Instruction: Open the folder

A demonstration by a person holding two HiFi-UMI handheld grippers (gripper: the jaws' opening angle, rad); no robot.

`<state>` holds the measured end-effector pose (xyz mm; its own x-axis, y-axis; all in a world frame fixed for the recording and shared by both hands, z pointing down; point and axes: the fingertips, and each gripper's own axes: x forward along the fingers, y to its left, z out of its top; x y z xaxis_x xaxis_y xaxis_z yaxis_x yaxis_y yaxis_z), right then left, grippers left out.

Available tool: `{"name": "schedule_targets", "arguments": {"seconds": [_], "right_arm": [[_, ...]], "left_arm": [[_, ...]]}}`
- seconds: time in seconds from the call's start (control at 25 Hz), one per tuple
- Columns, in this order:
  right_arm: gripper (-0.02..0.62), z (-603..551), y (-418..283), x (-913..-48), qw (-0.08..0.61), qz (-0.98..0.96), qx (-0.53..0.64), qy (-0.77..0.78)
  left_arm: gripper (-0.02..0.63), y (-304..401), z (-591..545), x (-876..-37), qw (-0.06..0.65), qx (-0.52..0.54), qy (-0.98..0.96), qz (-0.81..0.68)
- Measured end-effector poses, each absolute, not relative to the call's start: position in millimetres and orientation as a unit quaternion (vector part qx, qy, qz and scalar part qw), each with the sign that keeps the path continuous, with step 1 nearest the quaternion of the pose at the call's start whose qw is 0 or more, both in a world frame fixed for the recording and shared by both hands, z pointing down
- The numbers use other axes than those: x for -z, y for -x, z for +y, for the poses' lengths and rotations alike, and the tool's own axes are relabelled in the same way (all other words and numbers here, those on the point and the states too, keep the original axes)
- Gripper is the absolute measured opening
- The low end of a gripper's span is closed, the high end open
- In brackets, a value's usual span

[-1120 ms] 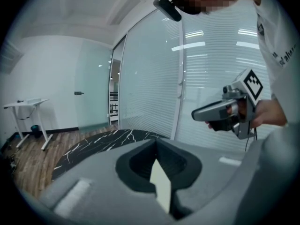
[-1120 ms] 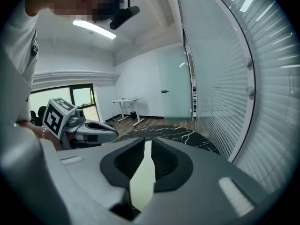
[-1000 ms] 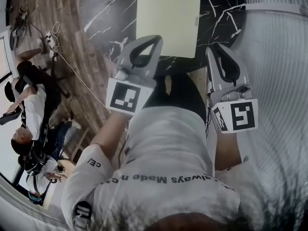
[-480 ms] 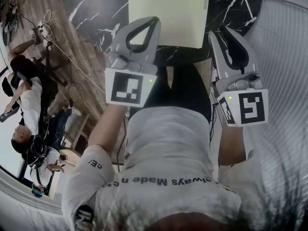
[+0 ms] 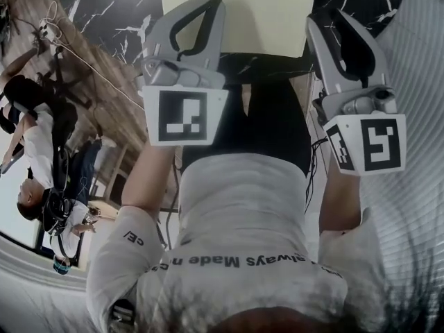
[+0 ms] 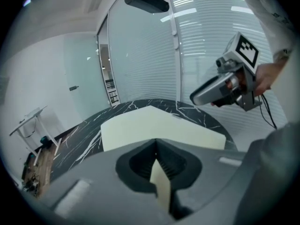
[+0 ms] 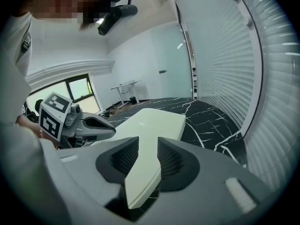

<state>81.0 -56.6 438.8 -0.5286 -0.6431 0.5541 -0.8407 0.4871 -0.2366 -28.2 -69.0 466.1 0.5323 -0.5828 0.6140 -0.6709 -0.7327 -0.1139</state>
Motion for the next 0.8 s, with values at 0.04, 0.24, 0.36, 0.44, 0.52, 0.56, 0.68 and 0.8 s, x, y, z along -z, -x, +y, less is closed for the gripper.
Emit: {"name": "schedule_targets", "arguments": {"seconds": [0.04,0.24,0.36,0.44,0.52,0.56,0.68,0.8], "right_arm": [[0.127,-57,-81,-446,0.202,-0.838,-0.249,-0.442],[0.145,-60,-82,-476,0.204,-0.832,-0.265,-0.443],[0.152,-60,-81,-485,0.203,-0.829,-0.277,-0.443],[0.159,-61,-80,-490,0.205,-0.826,-0.282,-0.443],[0.168,-62,-80,-496,0.207,-0.822,-0.289,-0.445],[0.17,-62,-80,-499,0.208,-0.82,-0.294,-0.446],[0.173,-61,-80,-507,0.208,-0.814,-0.308,-0.446],[0.173,-61,-80,-510,0.207,-0.811,-0.318,-0.445]], "left_arm": [[0.002,29,-69,-472,0.065,-0.33,-0.871,-0.358],[0.002,35,-71,-496,0.028,-0.369,-0.856,-0.36],[0.002,35,-70,-503,0.017,-0.385,-0.851,-0.356],[0.002,34,-70,-505,0.016,-0.391,-0.848,-0.357],[0.002,34,-70,-510,0.019,-0.394,-0.846,-0.359],[0.002,34,-69,-512,0.021,-0.396,-0.845,-0.36],[0.0,34,-69,-517,0.024,-0.406,-0.841,-0.356],[0.0,33,-70,-518,0.024,-0.413,-0.839,-0.353]]}}
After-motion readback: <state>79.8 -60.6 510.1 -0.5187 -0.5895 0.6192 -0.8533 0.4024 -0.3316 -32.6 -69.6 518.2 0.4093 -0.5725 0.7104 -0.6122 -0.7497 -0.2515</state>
